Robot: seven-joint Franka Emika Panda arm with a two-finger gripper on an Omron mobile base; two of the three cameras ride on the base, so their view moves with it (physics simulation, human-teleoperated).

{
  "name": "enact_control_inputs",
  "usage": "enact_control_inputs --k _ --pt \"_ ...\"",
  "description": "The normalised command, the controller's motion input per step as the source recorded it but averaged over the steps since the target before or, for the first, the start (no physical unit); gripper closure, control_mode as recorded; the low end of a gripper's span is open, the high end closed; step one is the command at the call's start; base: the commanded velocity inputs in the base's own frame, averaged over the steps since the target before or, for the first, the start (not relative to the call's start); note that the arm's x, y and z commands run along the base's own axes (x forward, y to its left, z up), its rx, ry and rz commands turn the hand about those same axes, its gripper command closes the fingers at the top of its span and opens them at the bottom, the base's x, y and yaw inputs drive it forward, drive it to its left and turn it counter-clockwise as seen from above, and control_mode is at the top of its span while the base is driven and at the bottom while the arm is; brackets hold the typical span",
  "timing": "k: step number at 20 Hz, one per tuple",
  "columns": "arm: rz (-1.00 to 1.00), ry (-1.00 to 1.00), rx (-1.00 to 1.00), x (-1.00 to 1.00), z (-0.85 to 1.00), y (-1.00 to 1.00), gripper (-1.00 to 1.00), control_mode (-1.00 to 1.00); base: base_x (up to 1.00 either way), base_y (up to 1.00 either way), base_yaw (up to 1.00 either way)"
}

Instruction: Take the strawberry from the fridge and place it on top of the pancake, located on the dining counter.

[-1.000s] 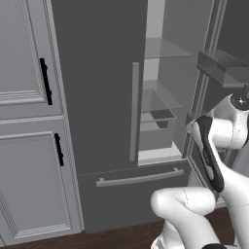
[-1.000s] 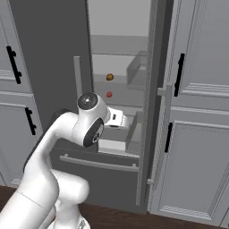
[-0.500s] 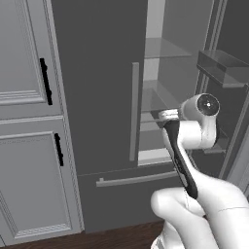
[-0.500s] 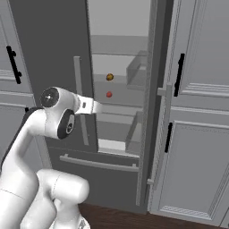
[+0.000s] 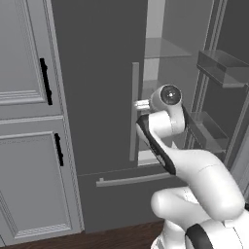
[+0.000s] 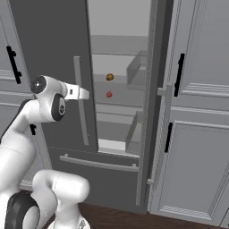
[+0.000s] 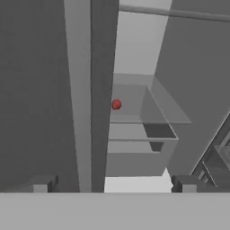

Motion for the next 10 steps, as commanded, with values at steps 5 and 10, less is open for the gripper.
enact_control_inputs --k 5,10 --pt "0.05 -0.03 0.15 0.22 0.27 0.08 -1.0 -1.0 0.0 0.0 0.0" --pt "0.08 0.0 0.08 0.36 0.0 0.21 -1.0 -1.0 0.0 0.0 0.0"
